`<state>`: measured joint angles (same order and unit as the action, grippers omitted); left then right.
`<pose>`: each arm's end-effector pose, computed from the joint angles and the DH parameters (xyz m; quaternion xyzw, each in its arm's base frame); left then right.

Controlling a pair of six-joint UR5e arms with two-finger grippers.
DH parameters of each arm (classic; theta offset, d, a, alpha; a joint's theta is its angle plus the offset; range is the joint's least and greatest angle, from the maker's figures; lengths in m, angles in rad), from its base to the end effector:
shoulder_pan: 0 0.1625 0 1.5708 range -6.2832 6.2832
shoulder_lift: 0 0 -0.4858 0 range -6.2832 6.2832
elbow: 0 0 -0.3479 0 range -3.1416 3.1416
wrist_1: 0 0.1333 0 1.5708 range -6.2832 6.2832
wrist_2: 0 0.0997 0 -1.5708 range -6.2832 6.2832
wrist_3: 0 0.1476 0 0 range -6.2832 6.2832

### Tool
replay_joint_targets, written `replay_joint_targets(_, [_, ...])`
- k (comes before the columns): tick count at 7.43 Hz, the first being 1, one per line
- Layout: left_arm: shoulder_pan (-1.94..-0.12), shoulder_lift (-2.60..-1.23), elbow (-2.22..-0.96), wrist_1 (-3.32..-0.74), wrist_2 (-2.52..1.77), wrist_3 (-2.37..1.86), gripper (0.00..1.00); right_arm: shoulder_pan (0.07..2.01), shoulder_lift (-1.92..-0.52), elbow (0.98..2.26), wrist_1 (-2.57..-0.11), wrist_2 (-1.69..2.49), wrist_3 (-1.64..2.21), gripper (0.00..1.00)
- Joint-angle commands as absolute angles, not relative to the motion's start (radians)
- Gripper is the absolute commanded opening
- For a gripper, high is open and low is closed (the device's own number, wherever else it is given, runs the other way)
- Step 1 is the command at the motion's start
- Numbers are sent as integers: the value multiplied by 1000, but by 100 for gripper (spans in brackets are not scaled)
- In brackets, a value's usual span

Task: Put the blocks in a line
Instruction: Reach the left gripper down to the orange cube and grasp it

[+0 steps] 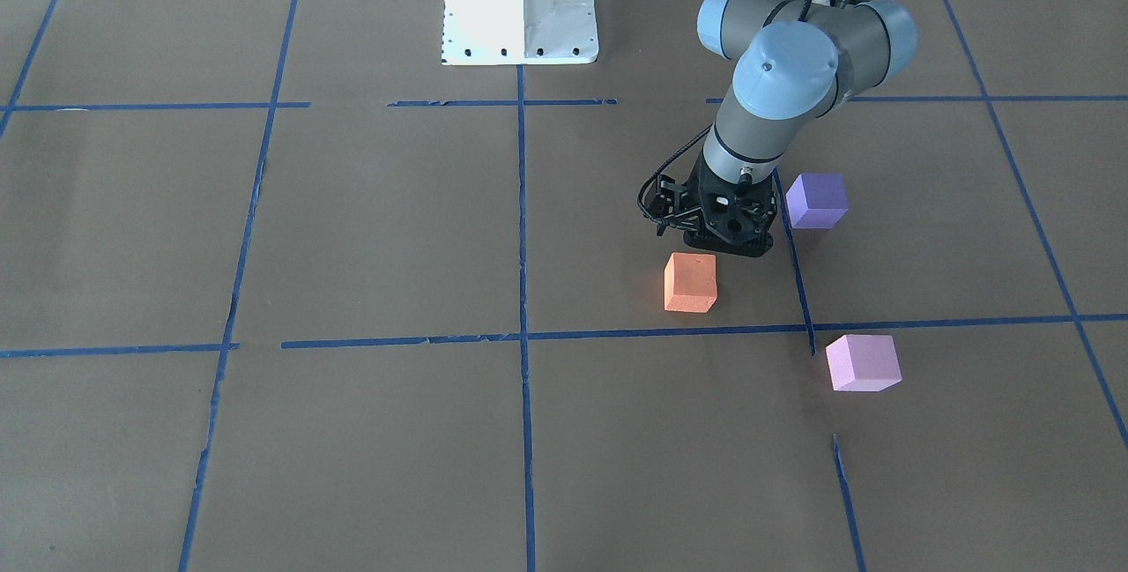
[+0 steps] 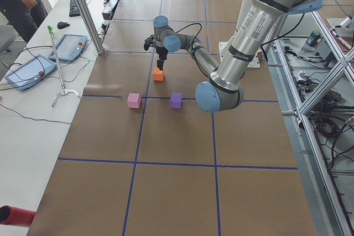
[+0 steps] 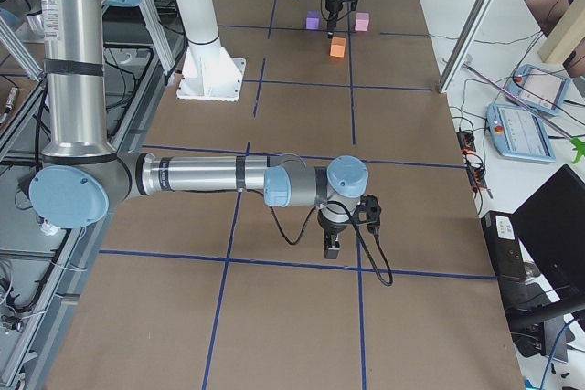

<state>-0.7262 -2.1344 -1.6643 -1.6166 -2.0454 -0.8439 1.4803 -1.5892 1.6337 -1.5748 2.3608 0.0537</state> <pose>0.4766 -0.5114 0.3964 0.0573 0.3967 0.0813 0.9125 -0.0116 -0.4432 0.7325 -0.0091 -0.3851 -0.0248 0.9225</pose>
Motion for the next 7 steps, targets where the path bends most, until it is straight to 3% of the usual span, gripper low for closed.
replay_joint_targets(1, [-721,-2140,-1608,-1655,-2037,-857,99,1480,-1589,1634,-1575,2361,54,100])
replay_joint_targets(7, [-726,-2155,-1479,-1796,-2037,-945,99,1480,-1589,1634,-1575,2361,54,100])
